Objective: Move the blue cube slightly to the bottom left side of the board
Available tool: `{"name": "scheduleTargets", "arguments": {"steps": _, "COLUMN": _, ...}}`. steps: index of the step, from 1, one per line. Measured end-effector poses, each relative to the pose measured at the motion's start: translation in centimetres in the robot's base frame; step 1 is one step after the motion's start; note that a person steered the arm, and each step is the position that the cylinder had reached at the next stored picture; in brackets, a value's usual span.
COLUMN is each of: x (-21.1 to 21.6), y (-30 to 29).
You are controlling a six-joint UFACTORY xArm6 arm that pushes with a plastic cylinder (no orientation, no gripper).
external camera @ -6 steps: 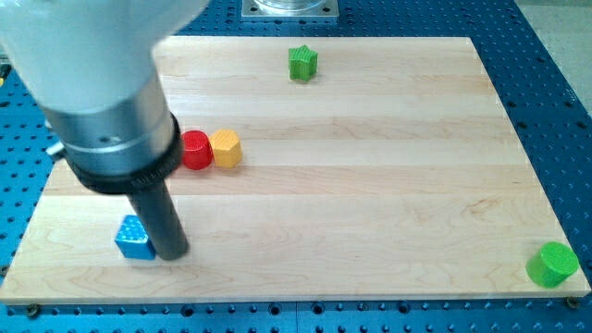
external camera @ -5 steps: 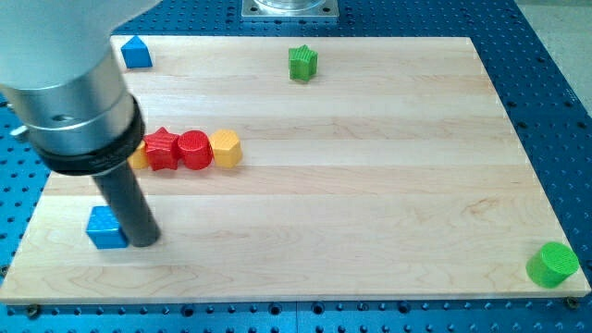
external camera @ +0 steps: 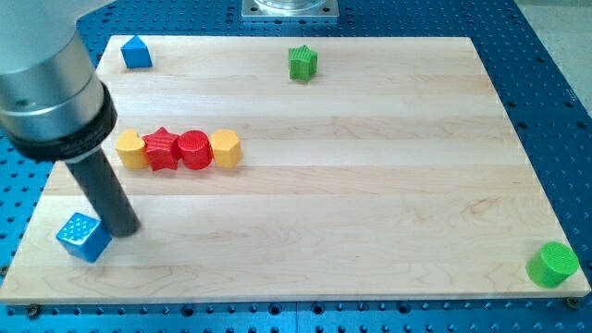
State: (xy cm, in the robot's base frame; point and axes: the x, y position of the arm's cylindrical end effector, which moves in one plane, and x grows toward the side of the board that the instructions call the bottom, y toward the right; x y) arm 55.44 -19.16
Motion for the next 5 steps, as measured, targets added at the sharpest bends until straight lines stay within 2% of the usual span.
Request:
{"name": "scheduleTargets", "arguments": {"steps": 4, "x": 0.6, "y": -3.0}}
{"name": "scheduleTargets", "arguments": {"steps": 5, "x": -2.5, "y": -2.4}}
